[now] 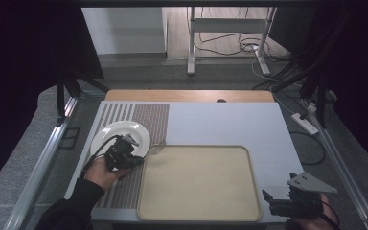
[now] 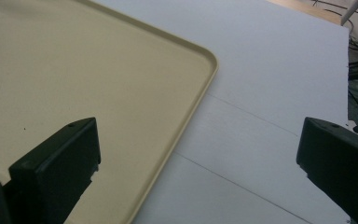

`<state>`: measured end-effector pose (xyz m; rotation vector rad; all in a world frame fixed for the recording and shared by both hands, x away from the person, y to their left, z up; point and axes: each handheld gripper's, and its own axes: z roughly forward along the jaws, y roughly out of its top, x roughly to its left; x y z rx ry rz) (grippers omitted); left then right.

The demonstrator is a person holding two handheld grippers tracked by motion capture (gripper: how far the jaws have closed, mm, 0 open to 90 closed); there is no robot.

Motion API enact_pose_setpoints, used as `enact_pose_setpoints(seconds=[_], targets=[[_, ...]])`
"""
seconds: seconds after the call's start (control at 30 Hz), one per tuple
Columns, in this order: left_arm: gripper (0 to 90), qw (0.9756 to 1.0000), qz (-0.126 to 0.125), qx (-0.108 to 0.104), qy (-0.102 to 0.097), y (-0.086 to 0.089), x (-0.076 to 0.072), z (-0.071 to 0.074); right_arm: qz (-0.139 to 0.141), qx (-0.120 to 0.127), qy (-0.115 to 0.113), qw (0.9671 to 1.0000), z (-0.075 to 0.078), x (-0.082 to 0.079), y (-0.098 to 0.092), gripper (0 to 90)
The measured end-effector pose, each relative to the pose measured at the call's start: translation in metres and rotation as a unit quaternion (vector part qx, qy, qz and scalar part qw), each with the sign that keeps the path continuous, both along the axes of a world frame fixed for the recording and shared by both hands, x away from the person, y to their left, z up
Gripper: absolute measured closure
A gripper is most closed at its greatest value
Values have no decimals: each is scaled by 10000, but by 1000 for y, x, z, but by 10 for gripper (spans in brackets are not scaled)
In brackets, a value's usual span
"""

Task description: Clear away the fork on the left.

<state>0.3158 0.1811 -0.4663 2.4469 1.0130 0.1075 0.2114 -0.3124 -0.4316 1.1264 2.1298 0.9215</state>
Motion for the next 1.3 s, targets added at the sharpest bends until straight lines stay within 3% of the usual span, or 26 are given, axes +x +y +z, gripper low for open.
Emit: enact_pose_setpoints(seconds=[0.2,0.53,0.9,0.97,1.07,1.13,1.3], targets=[[846,9999,-109,-27,99,-25,-11,-5,12,-13,-4,10000,0,0,0,1],[845,9994,-275,108,198,-64,-21,-18,44,-73,-1,10000,0,0,1,1],[834,9962,-558,504,432,-84,-20,-39,75,-90,11,9999,-1,1,2,1],[817,9965,-574,427,438,-84,-19,-38,81,-99,20,9999,-1,1,2,1],[789,9977,-539,322,260,-83,-18,-31,81,-110,24,9999,-1,1,2,1],[854,9978,-586,280,139,-85,-17,-26,79,-114,30,9999,-1,1,2,1],[887,9955,-902,208,201,-100,-15,-27,87,-130,39,9999,-1,1,3,1]])
